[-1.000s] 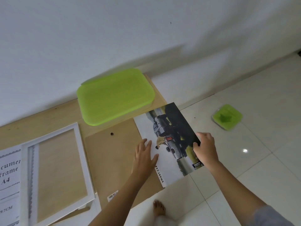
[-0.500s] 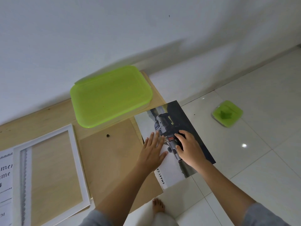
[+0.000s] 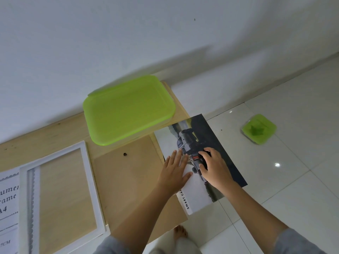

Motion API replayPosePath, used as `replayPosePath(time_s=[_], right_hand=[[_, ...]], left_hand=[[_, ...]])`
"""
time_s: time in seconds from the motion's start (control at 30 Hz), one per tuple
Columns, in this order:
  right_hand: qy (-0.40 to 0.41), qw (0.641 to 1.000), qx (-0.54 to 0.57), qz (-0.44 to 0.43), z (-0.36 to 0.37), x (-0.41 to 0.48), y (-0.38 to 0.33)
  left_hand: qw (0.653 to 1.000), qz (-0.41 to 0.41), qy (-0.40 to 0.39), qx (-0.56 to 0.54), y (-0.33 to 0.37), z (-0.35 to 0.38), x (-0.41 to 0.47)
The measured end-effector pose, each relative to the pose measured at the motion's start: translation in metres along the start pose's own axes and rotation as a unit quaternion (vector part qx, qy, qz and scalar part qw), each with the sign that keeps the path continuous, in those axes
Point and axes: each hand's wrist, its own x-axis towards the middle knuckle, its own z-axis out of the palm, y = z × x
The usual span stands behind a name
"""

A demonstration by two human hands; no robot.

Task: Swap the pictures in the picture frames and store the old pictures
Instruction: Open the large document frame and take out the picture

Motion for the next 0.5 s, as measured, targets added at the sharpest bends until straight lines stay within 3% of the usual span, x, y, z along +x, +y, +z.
replayPosePath(time_s=[0.2,0.37,0.5], right_hand=[[-0.038,0.999,-0.011,0.027,-0.011,0.003,-0.015],[-0.031,0.999,0.018,0.006,-0.018,0.012,-0.063],[-0.029,0.998,0.031,-0.047,-0.008,0.020,-0.146]], left_hand=[[0.999,0.017,-0.025,-0.025,-0.013,-0.022,-0.002],[0.997,-0.016,0.033,-0.061,-0.052,-0.050,-0.033],[0.991,-0.081,0.079,-0.077,-0.117,-0.065,-0.093]])
